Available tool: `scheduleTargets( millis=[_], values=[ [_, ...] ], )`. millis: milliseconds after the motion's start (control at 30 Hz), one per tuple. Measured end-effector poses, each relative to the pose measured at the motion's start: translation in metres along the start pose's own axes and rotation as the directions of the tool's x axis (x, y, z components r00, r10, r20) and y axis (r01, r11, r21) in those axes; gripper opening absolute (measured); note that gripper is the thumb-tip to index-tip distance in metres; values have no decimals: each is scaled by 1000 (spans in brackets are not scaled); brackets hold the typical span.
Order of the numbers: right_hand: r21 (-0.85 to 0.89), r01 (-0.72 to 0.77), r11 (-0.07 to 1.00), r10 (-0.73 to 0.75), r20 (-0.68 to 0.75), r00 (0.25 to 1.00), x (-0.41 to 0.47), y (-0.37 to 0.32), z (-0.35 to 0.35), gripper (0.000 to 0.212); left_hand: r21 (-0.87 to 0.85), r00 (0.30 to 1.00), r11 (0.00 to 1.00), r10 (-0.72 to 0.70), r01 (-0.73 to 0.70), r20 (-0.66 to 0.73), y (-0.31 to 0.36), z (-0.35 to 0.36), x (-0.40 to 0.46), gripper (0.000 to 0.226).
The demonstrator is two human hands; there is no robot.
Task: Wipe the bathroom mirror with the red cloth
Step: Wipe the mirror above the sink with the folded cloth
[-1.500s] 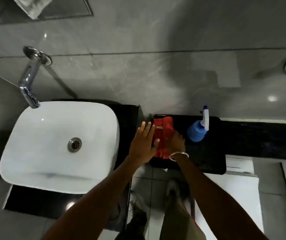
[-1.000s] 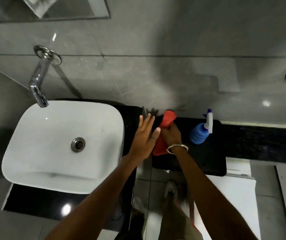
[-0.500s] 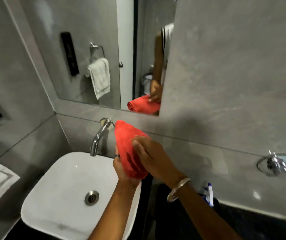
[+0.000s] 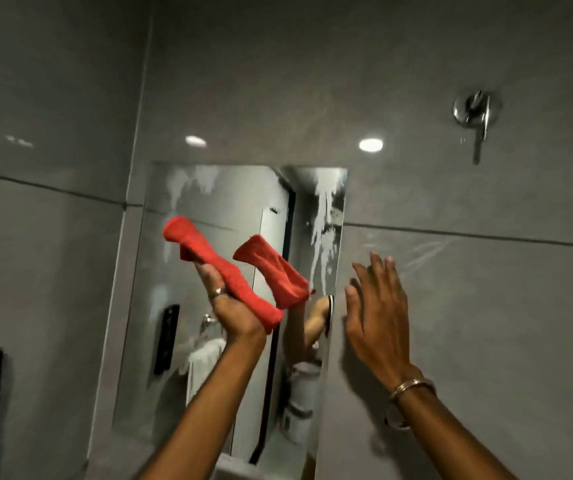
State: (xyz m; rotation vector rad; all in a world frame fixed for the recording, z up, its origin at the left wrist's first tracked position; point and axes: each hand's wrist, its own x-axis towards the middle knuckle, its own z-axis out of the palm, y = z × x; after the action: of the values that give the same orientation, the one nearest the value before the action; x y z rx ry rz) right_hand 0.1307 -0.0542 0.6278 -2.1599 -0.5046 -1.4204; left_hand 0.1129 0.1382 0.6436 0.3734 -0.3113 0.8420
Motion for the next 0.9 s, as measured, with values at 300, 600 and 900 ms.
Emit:
scheduleTargets(
  millis=[300, 600, 900],
  values=[
    [-461, 146, 875, -187, -45, 981, 147, 48, -28, 68, 702, 683, 9, 241, -712, 690, -62, 101, 107, 61],
    [-558, 175, 811, -283, -113, 953, 159, 66, -7, 71, 732, 701, -237, 212, -639, 681, -89, 114, 113, 73],
    [-544, 158, 824, -266, -125, 956, 158, 61, -6, 72, 637, 635, -259, 104, -726, 765, -115, 160, 73, 72]
  ],
)
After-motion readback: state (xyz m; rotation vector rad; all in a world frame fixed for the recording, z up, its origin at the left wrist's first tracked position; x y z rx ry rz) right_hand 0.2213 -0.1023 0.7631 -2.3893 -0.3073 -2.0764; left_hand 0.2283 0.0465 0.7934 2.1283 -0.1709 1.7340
